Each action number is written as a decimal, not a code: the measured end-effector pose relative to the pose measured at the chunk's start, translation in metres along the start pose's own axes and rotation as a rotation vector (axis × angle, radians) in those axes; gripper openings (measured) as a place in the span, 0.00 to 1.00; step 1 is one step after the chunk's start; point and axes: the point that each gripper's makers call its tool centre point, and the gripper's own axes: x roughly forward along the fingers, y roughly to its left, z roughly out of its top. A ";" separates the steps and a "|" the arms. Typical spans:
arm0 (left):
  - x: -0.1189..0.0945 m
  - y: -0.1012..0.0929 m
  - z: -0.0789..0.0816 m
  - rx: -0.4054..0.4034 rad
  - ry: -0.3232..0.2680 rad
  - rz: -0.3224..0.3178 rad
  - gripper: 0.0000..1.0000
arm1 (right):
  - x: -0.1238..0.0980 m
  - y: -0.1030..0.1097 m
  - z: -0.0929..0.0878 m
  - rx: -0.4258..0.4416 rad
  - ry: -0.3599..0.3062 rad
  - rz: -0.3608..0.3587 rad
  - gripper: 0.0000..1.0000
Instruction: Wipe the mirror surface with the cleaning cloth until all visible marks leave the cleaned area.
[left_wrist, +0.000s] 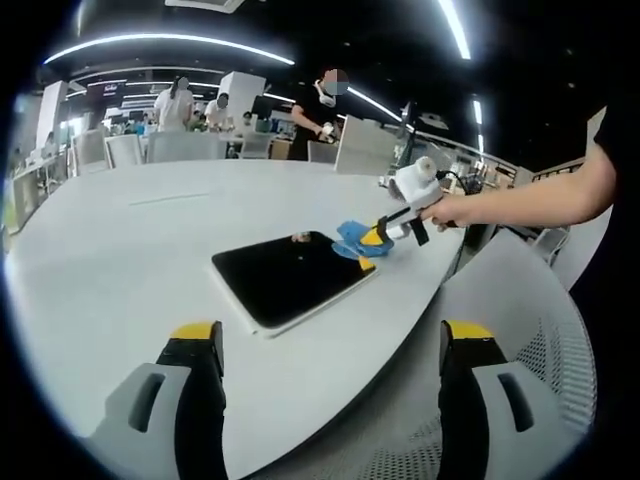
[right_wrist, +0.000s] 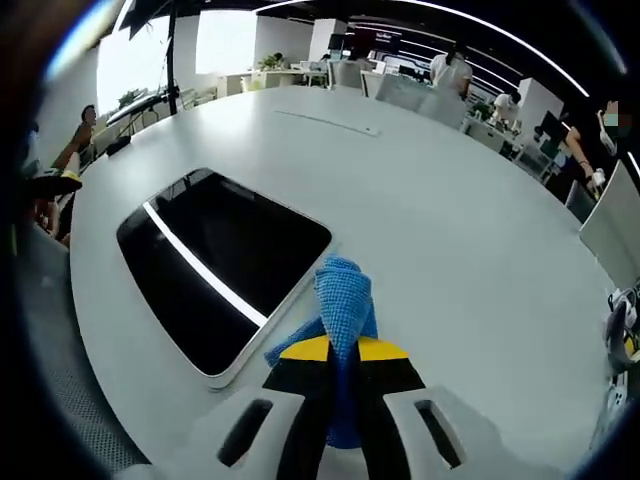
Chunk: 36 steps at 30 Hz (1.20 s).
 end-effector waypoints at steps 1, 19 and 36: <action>0.000 0.000 0.000 0.001 -0.002 0.003 0.88 | 0.000 0.000 0.000 -0.001 -0.001 0.000 0.03; 0.000 0.001 0.003 0.001 -0.021 0.005 0.89 | -0.025 -0.010 0.007 0.009 -0.057 -0.035 0.25; -0.004 0.007 0.006 -0.005 -0.047 0.051 0.93 | -0.103 0.013 -0.003 0.147 -0.180 -0.019 0.74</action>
